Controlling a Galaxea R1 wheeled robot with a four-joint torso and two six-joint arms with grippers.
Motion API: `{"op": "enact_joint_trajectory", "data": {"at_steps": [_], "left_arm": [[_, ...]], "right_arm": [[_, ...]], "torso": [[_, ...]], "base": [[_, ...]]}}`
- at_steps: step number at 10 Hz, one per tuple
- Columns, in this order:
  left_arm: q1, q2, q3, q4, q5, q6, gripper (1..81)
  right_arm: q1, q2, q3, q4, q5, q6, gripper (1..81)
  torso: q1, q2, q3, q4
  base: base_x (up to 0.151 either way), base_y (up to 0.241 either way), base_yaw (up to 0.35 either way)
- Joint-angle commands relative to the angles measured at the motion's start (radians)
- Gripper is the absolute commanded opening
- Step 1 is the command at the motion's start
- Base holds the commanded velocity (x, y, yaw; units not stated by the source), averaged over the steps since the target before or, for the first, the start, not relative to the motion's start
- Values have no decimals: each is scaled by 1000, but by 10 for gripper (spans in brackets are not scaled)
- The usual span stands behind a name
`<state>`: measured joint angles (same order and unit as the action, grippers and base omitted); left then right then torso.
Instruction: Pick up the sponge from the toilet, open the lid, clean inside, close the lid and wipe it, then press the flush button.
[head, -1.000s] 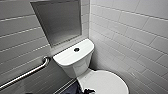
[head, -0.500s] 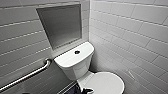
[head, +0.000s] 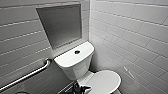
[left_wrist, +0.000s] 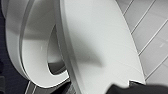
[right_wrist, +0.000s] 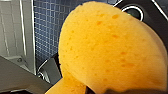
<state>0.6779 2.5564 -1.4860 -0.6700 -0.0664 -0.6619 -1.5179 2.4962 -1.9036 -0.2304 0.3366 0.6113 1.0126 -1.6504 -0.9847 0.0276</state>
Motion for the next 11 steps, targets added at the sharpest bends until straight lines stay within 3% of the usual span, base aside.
{"op": "enact_joint_trajectory", "data": {"at_steps": [1, 5, 11], "left_arm": [[-192, -37, 72, 12, -147, -22, 811], [-212, -137, 134, 15, -228, -62, 811], [-194, -306, 190, 17, -285, -76, 811]], "right_arm": [[4, -29, 23, -17, -50, 4, 10], [3, -29, 28, -18, -50, 4, 10], [0, -40, 54, -29, -50, 2, 10]], "torso": [[0, 0, 0, 0], [0, 0, 0, 0], [0, 0, 0, 0]], "base": [[0, 0, 0], [0, 0, 0], [0, 0, 0]]}}
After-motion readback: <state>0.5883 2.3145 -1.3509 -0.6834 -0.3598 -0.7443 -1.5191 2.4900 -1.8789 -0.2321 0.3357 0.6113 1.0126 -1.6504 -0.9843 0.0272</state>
